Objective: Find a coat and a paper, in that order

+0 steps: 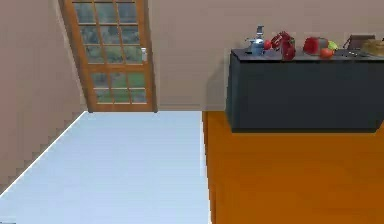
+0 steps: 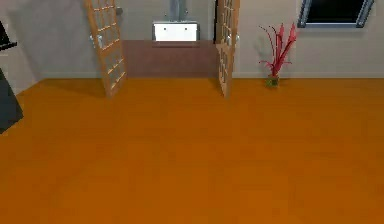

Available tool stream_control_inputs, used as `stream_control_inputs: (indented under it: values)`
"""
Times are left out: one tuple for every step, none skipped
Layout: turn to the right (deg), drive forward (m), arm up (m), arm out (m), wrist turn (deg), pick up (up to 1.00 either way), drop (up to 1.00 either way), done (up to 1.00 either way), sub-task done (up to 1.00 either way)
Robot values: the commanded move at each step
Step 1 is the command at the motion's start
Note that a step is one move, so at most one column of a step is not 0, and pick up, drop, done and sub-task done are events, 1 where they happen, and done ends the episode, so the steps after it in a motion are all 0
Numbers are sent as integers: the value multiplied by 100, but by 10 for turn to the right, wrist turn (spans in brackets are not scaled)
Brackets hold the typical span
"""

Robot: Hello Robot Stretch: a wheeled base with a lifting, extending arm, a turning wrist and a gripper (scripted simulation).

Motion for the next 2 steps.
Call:
stream_control_inputs:
  values:
    - [450,0,0,0,0,0,0,0,0]
    - [450,0,0,0,0,0,0,0,0]
